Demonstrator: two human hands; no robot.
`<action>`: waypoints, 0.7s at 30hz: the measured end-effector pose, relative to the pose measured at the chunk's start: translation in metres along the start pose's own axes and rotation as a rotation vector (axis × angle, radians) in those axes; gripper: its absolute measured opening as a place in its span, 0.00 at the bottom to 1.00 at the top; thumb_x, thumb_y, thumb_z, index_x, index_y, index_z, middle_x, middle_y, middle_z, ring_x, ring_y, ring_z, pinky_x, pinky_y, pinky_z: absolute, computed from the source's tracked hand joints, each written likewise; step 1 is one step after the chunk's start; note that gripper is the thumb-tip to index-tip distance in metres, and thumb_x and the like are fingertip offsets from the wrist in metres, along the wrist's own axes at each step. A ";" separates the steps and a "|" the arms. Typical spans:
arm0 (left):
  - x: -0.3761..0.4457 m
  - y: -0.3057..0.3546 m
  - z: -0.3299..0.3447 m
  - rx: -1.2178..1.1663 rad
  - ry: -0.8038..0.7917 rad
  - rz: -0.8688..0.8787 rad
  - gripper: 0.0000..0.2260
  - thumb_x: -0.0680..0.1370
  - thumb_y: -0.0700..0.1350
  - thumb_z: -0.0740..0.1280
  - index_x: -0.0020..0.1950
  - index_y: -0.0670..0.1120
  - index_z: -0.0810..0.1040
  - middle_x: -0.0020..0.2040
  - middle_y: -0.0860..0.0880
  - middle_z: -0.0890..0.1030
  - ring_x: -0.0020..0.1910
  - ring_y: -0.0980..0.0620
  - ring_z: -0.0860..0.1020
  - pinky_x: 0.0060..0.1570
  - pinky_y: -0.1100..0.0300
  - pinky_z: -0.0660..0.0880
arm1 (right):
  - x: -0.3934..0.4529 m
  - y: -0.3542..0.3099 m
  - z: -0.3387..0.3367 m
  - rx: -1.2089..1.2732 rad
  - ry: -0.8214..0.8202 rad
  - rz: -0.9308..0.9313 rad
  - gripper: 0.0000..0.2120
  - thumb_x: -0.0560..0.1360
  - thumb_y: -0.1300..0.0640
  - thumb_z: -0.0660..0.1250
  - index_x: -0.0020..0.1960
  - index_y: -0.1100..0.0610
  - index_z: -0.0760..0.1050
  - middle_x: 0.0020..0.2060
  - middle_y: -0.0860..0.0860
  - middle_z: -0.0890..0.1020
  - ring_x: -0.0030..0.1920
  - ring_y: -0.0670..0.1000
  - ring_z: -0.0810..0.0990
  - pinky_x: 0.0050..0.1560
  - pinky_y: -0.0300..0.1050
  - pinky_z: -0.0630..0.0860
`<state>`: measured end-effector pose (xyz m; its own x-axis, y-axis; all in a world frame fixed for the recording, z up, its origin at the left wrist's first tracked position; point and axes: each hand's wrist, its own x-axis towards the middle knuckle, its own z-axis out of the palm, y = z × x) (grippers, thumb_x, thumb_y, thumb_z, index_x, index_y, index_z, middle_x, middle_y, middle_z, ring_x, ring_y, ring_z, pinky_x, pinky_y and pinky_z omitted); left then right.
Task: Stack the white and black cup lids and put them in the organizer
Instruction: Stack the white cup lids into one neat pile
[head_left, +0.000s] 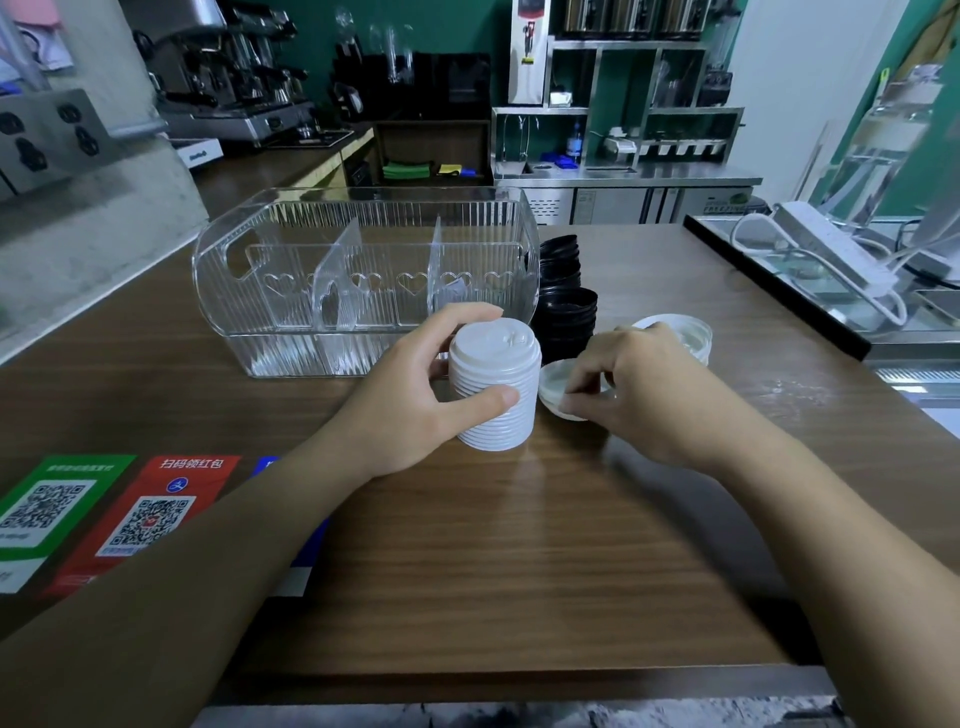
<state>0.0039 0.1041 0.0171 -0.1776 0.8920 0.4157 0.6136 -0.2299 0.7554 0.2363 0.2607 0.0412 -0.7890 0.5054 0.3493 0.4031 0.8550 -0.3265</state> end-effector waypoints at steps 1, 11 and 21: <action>0.000 0.000 0.000 0.002 0.001 0.000 0.31 0.78 0.56 0.81 0.80 0.57 0.75 0.73 0.57 0.83 0.77 0.50 0.80 0.79 0.40 0.76 | 0.000 -0.002 0.000 0.018 -0.006 0.010 0.10 0.75 0.55 0.80 0.37 0.50 0.83 0.36 0.41 0.81 0.41 0.46 0.77 0.53 0.50 0.68; 0.000 0.000 0.001 -0.007 0.002 0.012 0.32 0.78 0.57 0.81 0.80 0.57 0.76 0.74 0.57 0.83 0.77 0.51 0.80 0.79 0.40 0.76 | -0.001 -0.009 0.000 0.079 -0.023 0.075 0.10 0.76 0.52 0.81 0.41 0.53 0.81 0.35 0.41 0.79 0.38 0.46 0.74 0.43 0.39 0.60; -0.001 0.000 0.000 0.000 -0.011 0.000 0.32 0.78 0.57 0.81 0.81 0.57 0.75 0.74 0.58 0.83 0.78 0.51 0.79 0.79 0.40 0.76 | -0.003 -0.004 -0.004 0.247 -0.015 0.053 0.08 0.78 0.55 0.79 0.41 0.49 0.84 0.38 0.44 0.84 0.40 0.52 0.79 0.45 0.49 0.76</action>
<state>0.0042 0.1035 0.0172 -0.1689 0.8961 0.4105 0.6133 -0.2305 0.7555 0.2387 0.2562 0.0456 -0.7770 0.5457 0.3138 0.3203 0.7718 -0.5493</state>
